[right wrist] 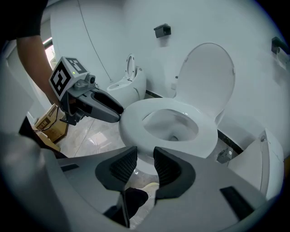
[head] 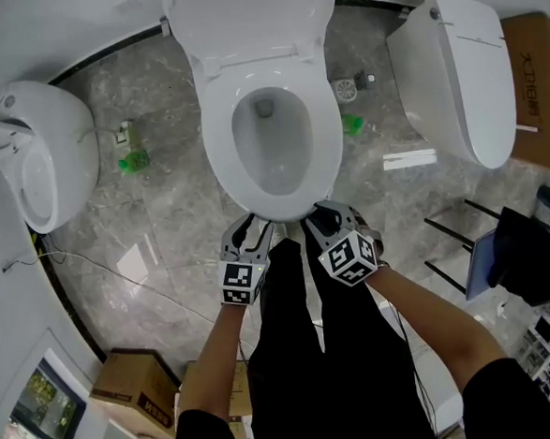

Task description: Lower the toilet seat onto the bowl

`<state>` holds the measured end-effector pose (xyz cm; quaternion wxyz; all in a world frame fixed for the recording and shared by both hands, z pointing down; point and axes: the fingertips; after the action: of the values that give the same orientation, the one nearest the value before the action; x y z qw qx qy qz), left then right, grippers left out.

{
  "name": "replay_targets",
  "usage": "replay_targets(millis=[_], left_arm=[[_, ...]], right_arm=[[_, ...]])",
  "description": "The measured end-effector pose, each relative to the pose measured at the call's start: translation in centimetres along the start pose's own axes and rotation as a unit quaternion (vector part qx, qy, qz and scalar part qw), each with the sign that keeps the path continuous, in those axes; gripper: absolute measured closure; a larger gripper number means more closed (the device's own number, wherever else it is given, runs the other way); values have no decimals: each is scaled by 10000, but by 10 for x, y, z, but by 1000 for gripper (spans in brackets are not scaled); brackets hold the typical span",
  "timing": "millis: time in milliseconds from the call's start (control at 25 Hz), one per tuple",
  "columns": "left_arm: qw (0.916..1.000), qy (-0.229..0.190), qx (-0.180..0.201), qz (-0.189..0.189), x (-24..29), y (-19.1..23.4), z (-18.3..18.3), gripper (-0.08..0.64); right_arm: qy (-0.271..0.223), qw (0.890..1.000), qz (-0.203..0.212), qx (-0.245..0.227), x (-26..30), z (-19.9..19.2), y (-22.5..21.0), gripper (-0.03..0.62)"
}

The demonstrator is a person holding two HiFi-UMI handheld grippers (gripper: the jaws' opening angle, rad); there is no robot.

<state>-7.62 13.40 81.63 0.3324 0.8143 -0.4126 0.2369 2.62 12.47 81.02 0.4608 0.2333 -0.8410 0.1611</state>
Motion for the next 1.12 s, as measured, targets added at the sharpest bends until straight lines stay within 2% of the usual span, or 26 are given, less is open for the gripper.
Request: replay_targets(millis=[480,640,1000,1120], left_arm=[[9993,274,-251,-4,23,8,-42,387],[9992,320,-230,88,33,13,-55,387],[9983,545,-195,-13,52,17,-81,387],[9997,227,-64,-57,59,20,-67,388]], right_arm=[[227,9997,58,5,34,-34,8,477],[264,9996,7,50,47,-44,8,479],[441,9989,5,163,74,-67,12,482],[511,9986,59,129,85,-78,15,482]])
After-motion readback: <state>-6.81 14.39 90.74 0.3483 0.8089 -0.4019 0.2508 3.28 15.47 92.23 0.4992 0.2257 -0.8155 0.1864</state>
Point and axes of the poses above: the fingertips, and each gripper's own axes: x forward along the fingers, y to its left, z out of its top, and after that the axes turned 2 degrees about -z, right-handed
